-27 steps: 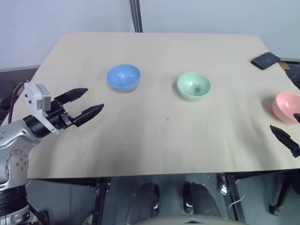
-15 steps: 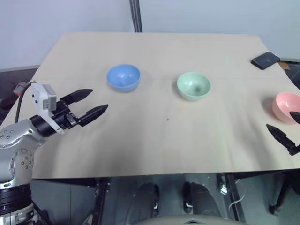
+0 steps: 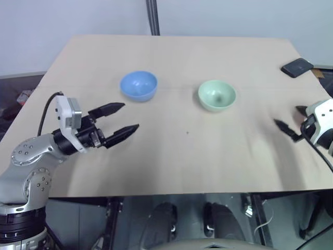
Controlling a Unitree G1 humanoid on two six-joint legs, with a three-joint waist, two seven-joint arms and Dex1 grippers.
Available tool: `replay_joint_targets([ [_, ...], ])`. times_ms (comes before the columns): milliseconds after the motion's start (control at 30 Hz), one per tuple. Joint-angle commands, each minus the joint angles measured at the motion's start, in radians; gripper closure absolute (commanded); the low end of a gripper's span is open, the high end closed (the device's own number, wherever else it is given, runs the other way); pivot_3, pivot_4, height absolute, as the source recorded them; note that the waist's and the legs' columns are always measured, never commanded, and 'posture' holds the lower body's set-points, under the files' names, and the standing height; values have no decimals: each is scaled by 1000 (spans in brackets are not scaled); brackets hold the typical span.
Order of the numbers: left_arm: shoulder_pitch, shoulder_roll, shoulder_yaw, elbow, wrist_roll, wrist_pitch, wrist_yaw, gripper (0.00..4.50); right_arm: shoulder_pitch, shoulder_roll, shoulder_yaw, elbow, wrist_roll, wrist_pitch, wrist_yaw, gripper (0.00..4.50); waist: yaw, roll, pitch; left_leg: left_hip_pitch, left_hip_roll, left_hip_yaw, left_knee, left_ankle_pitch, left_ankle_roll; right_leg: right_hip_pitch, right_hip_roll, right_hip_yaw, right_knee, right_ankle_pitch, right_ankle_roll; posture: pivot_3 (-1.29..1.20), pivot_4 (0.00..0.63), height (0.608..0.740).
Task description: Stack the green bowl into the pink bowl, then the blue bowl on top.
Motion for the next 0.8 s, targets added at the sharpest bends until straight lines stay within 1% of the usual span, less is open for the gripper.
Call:
replay_joint_targets([
  [33,-2,41,13,-83,-88,26,-79,0,-30,-44,-30,116,-66,8,-71,180,-4,0,0,0,0,0,0,0,0,0,0,0,0,0,0,0,150,739],
  [133,-17,58,9,-100,-132,48,-110,0,-57,-52,-17,179,-77,59,-81,180,-10,1,0,1,1,1,0,0,0,0,1,1,0,0,0,0,150,739],
  [200,-29,79,-7,-109,-149,63,-149,0,-79,-46,-13,206,-51,108,-52,180,-17,1,0,2,1,2,0,0,-1,0,3,3,1,0,0,0,150,739],
  [267,-56,87,-21,-107,-164,77,-162,0,-105,-45,-3,242,-51,115,-38,180,-23,1,0,3,1,3,0,0,-1,0,3,4,2,0,0,0,150,739],
  [300,-66,89,-25,-103,-167,82,-164,0,-115,-45,1,254,-53,113,-35,704,-25,1,0,3,1,3,0,0,-1,0,3,5,3,0,0,0,150,739],
  [333,-77,88,-31,-99,-162,80,-166,0,-126,-46,5,266,-54,109,-29,975,-27,1,0,4,1,3,0,0,-1,0,4,5,3,0,0,0,150,739],
  [367,-84,86,-36,-95,-158,79,-165,0,-134,-48,10,277,-57,103,-23,1460,-29,1,0,4,1,3,0,0,-1,0,4,5,3,0,0,0,150,739],
  [400,-89,84,-38,-93,-156,79,-163,0,-140,-51,15,284,-60,94,-17,1846,-30,1,0,4,1,3,0,0,-1,0,4,5,3,0,0,0,150,739],
  [500,-89,72,-49,-98,-148,76,-152,0,-154,-55,33,292,-73,61,3,3281,-32,1,0,3,1,3,0,0,-1,0,4,6,3,2,4,0,150,739],
  [567,-83,61,-57,-104,-136,72,-136,0,-151,-58,47,272,-81,33,19,4388,-32,1,0,3,1,3,0,0,-1,0,4,6,2,2,4,0,150,739],
  [600,-81,56,-61,-107,-131,70,-129,0,-148,-60,53,255,-82,21,33,4450,-32,1,0,3,1,3,0,0,-1,0,4,6,2,2,4,0,150,739],
  [700,-73,45,-59,-113,-125,69,-111,0,-119,-53,67,145,-44,-13,119,4450,-32,1,0,3,1,3,0,0,-1,0,4,6,2,2,4,0,150,739],
  [767,-55,39,-52,-106,-107,63,-94,0,-75,-34,88,-34,47,-1,233,4450,-32,1,0,2,2,3,0,1,-1,-1,4,6,2,2,4,0,150,739],
  [800,-42,35,-47,-99,-91,58,-76,0,-59,-17,107,-138,97,34,264,4450,-34,2,0,3,2,3,0,1,-1,-1,5,6,2,2,4,0,150,739],
])
